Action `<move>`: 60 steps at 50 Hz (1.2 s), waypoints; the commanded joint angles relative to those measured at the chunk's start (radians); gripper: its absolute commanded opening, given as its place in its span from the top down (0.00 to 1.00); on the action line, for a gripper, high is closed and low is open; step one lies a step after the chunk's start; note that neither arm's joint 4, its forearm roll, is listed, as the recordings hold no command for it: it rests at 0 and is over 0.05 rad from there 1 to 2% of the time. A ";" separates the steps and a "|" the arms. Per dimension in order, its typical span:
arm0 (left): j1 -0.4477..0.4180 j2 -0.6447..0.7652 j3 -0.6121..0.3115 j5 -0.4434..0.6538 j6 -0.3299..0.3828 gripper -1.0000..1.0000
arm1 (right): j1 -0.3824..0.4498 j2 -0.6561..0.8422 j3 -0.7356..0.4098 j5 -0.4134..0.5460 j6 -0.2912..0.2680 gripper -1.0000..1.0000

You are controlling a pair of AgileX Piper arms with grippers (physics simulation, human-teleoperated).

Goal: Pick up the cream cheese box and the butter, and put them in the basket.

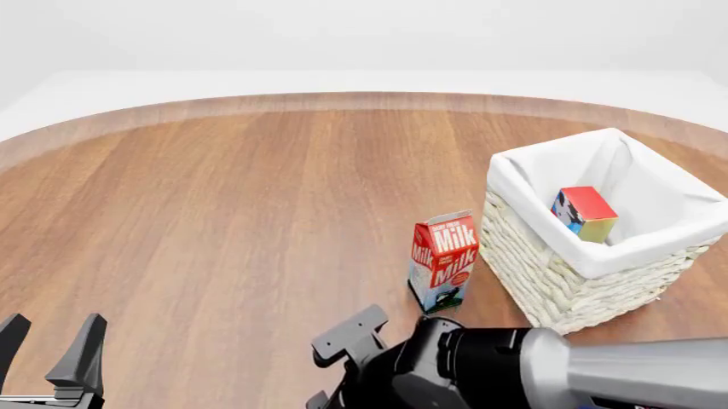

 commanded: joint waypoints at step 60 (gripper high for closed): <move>0.000 0.000 0.000 0.000 0.000 0.00 | 0.032 0.000 0.141 -0.159 0.074 0.00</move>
